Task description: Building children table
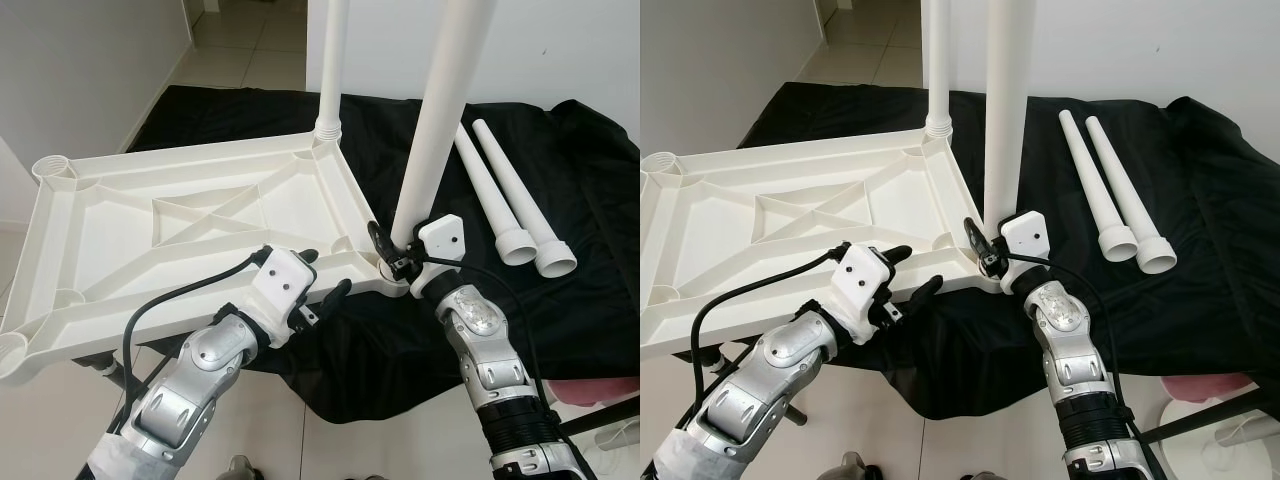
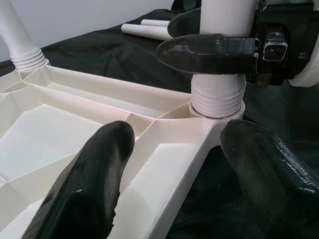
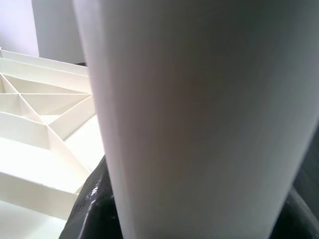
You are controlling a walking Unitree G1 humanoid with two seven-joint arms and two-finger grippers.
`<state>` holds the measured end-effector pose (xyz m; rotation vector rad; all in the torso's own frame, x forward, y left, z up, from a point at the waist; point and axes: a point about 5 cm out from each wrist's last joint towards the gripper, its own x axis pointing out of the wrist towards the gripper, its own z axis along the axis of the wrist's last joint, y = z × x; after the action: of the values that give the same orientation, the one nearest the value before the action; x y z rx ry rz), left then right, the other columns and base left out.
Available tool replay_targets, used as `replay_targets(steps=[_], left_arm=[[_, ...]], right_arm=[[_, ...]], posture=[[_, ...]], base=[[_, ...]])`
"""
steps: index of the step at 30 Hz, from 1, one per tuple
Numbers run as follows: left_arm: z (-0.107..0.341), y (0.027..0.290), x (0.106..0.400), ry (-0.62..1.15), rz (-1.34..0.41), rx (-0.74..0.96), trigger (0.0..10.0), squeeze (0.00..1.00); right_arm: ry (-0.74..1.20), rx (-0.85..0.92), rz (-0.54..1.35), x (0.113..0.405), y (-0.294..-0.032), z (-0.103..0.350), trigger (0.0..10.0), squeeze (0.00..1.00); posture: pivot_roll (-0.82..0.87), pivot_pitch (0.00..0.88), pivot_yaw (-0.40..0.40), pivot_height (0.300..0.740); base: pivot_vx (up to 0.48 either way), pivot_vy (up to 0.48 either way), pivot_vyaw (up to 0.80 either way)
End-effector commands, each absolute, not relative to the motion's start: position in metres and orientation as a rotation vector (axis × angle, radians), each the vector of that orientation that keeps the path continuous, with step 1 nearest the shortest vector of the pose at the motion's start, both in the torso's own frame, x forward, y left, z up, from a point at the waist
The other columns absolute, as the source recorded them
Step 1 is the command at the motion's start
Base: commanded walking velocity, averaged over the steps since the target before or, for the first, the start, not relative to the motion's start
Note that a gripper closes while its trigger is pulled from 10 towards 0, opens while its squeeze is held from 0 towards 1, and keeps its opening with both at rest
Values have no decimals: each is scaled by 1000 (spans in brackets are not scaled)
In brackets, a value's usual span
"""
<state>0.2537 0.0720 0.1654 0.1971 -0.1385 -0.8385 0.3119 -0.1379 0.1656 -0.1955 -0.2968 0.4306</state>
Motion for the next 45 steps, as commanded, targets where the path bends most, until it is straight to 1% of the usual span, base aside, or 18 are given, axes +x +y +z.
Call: replay_targets(steps=[1, 7, 11, 14, 17, 18, 20, 27, 32, 36, 39, 45], left_arm=[[166, 66, 247, -133, -964, 220, 10000, 0], [166, 65, 246, -133, -963, 216, 10000, 0], [166, 63, 245, -135, -966, 214, 10000, 0], [166, 64, 245, -134, -965, 218, 10000, 0], [166, 64, 245, -134, -965, 219, 10000, 0], [166, 65, 245, -134, -965, 219, 10000, 0], [166, 65, 245, -134, -966, 220, 10000, 0], [167, 65, 246, -138, -965, 223, 10000, 0], [167, 65, 247, -138, -964, 224, 10000, 0], [167, 65, 247, -138, -963, 224, 10000, 0], [167, 66, 246, -136, -963, 226, 10000, 0], [167, 66, 246, -134, -958, 225, 10000, 0]], right_arm=[[-212, -194, 448, 311, -139, 147, 10000, 0], [-235, -177, 460, 309, -139, 146, 10000, 0], [-281, -120, 490, 304, -136, 143, 10000, 0], [-248, -63, 478, 303, -137, 135, 10000, 0], [-240, -51, 473, 303, -137, 134, 10000, 0], [-213, -8, 451, 307, -140, 131, 10000, 0], [-198, 6, 438, 308, -142, 130, 10000, 0], [-95, -9, 410, 318, -144, 121, 10000, 0], [-57, -20, 420, 322, -142, 120, 10000, 0], [5, 9, 419, 325, -138, 118, 10000, 0], [15, 4, 405, 327, -139, 118, 10000, 0], [63, 64, 368, 330, -141, 115, 10000, 0]], posture=[[60, 106, -13, 740], [60, 105, -14, 740], [62, 103, -15, 740], [67, 99, -17, 740], [67, 99, -17, 740], [69, 101, -14, 740], [69, 101, -14, 740], [73, 90, -13, 740], [74, 91, -13, 740], [76, 94, -12, 740], [77, 95, -12, 740], [80, 101, -11, 740]], base=[[0, 0, 0], [0, 0, 0], [0, 0, 0], [0, 0, 0], [0, 0, 0], [0, 0, 0], [0, 0, 0], [0, 0, 0], [0, 0, 0], [0, 0, 0], [0, 0, 0], [0, 0, 0]])
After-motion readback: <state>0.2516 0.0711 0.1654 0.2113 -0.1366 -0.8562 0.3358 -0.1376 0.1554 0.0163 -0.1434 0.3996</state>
